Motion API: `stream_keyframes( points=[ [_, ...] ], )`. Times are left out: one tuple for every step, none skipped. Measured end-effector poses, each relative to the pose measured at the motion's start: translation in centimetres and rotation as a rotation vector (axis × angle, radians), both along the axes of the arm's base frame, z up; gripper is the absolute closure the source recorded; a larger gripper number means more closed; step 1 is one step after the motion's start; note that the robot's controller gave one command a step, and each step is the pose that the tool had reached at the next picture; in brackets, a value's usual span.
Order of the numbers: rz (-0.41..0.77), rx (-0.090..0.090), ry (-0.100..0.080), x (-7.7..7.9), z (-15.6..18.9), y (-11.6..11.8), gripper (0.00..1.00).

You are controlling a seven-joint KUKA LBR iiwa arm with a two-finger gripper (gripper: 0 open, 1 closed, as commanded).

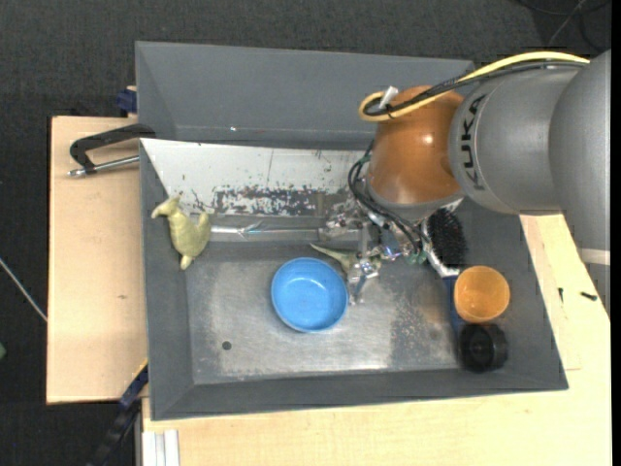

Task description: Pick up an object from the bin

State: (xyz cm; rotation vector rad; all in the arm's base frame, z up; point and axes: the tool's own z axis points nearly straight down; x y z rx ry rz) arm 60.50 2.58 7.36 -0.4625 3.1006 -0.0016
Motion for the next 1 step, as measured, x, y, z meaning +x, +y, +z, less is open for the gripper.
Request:
stream_keyframes(
  points=[
    [-0.144,0.004,-0.009,-7.01,0.14,3.31,0.00]
  ],
)
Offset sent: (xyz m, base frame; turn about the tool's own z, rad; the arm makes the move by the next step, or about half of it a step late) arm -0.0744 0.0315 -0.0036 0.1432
